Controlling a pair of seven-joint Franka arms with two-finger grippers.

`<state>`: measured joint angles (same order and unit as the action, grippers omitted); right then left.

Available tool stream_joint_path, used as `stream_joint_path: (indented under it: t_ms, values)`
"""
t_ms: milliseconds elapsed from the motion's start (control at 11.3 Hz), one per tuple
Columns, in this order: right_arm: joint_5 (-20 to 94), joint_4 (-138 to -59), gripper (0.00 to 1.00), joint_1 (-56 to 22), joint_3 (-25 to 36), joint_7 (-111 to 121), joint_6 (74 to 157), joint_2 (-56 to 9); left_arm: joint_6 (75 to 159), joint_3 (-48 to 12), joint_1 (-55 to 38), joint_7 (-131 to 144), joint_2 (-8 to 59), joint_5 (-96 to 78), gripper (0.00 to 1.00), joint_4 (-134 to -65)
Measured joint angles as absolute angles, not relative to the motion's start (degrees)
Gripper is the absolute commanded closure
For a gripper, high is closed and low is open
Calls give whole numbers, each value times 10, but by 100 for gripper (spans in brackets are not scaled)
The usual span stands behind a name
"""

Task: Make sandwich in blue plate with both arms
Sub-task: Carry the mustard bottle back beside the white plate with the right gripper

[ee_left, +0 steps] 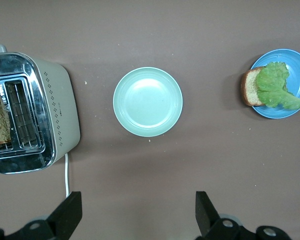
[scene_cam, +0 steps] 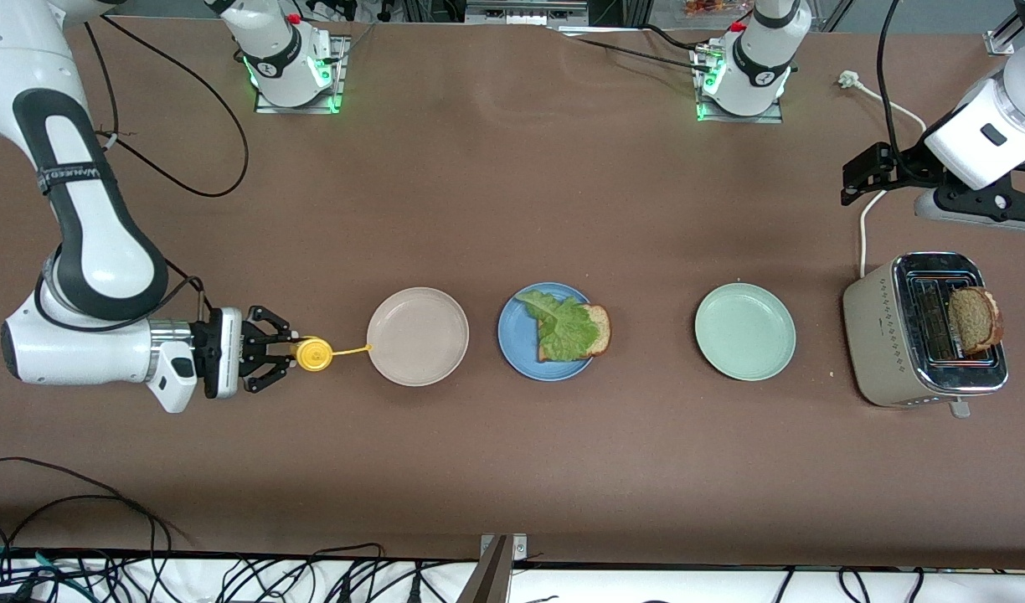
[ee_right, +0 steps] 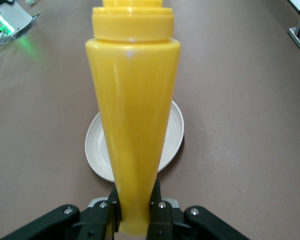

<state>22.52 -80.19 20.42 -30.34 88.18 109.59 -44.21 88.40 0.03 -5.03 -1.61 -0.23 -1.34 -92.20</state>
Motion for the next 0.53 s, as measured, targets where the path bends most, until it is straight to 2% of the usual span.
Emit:
stream_joint_path:
  t_ms: [354, 532]
  values:
    - [231, -802, 100, 239, -305, 1011, 1097, -500, 884, 0, -50, -16, -2, -13, 0, -922]
    - [270, -801, 100, 246, -305, 1078, 1102, -530, 884, 0, -50, -16, -2, -13, 0, -922]
